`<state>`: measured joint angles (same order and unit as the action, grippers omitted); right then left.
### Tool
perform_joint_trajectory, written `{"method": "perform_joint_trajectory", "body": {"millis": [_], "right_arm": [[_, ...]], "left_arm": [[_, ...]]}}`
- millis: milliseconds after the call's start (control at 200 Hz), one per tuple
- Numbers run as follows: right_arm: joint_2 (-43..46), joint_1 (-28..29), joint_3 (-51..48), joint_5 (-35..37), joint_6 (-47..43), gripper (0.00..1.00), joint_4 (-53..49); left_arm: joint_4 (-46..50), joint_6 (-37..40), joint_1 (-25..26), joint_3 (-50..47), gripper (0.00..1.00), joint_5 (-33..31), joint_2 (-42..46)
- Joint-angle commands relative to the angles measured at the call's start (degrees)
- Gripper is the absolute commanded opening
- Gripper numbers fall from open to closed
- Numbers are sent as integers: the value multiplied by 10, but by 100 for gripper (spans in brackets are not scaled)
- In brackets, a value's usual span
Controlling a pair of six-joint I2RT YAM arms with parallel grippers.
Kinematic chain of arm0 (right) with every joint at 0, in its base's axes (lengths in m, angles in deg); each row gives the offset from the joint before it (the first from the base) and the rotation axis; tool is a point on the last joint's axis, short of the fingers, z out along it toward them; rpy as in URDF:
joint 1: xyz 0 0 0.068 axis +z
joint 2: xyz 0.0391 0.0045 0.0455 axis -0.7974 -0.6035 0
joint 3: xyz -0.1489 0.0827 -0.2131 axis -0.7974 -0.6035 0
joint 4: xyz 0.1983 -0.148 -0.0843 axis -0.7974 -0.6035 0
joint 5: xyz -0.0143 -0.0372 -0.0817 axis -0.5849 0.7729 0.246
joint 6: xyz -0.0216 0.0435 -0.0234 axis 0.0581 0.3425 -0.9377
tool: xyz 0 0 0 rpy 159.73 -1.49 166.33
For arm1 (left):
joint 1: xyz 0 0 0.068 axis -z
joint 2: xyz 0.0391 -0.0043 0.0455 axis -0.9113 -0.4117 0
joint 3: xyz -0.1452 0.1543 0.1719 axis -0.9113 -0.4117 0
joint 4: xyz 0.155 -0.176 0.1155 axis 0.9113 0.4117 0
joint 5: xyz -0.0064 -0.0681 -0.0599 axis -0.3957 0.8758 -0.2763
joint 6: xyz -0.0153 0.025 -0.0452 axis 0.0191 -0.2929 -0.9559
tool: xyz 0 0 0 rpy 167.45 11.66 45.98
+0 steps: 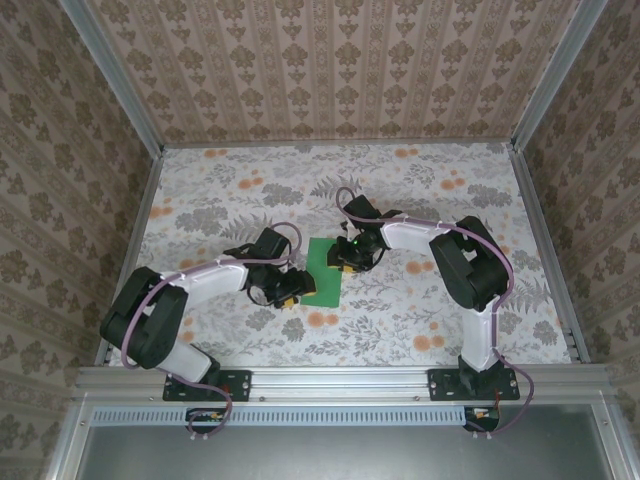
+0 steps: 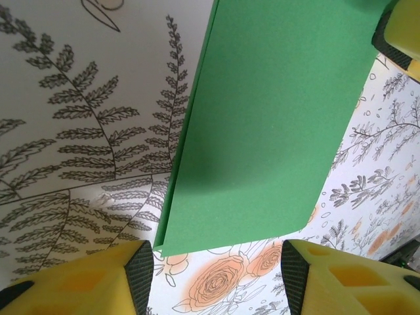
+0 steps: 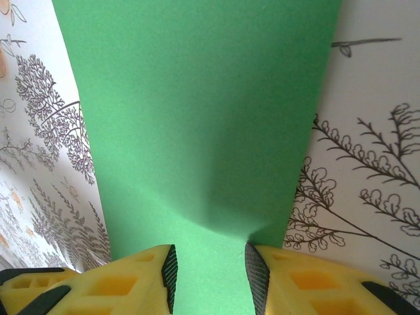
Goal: Fold a paper plane with a square sheet of paper (pick it up from the middle)
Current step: Fold the triangle a second time at the center of the table.
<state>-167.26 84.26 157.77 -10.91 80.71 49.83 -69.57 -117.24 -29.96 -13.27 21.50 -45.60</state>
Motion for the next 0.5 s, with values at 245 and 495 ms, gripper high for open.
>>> {"method": "perform_joint_trajectory", "body": {"millis": [245, 495], "right_arm": [[-33, -2, -22, 24, 7, 37, -21], [-34, -2, -21, 24, 5, 36, -22]], "left_arm": [[-10, -9, 11, 5, 57, 15, -30], [-17, -6, 14, 9, 52, 20, -25]]}}
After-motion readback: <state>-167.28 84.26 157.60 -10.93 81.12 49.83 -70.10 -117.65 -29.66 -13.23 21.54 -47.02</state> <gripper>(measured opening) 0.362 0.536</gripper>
